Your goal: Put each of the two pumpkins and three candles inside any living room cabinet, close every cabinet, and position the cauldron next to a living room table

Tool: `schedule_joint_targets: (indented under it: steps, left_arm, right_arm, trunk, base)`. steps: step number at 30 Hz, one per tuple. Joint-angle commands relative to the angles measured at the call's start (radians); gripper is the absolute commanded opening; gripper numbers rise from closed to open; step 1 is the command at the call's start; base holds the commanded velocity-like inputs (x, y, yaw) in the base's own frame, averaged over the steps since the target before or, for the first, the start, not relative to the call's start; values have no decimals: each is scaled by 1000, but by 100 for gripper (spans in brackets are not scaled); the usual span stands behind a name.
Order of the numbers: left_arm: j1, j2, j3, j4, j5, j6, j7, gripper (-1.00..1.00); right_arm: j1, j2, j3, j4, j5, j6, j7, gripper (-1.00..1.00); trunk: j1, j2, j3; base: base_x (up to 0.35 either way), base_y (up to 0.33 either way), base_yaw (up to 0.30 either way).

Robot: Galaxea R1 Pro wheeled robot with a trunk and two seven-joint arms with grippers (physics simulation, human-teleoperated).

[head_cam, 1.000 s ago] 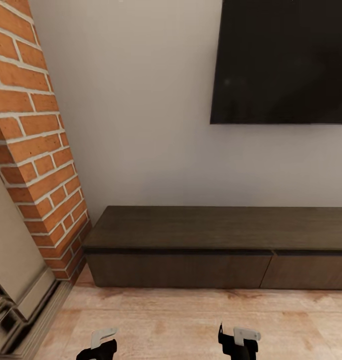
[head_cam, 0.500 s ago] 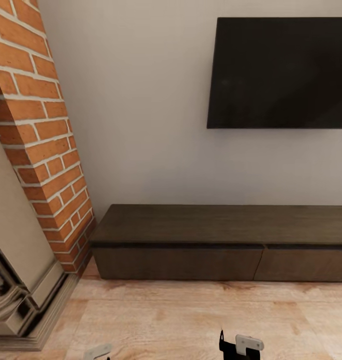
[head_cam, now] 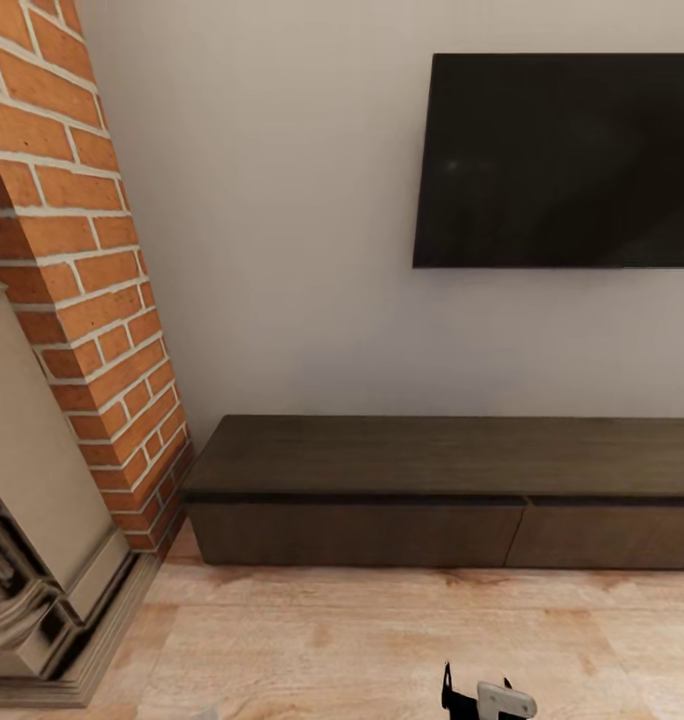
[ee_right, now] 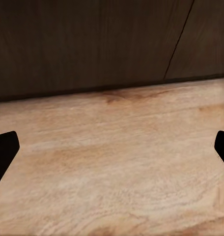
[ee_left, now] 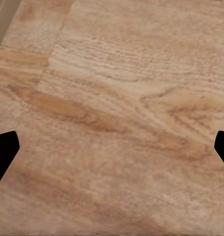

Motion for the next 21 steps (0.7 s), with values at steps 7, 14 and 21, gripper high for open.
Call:
schedule_joint_targets:
  steps: [7, 14, 21]
  left_arm:
    - [79, 1, -9, -5, 2, -129, 5, 100]
    - [139, 1, -9, -5, 0, -162, 5, 100]
    - [144, 1, -9, -4, -1, -202, 1, 100]
  right_arm:
    - [49, -1, 8, 43, 1, -129, -10, 100]
    - [106, -4, 8, 80, 3, -245, -8, 100]
    - [140, -12, 5, 81, 1, -238, -7, 100]
  trunk:
    - [-27, 49, 22]
    - [-54, 98, 44]
    - [-81, 147, 66]
  base:
    - [0, 0, 0]
    - [0, 0, 0]
    - [0, 0, 0]
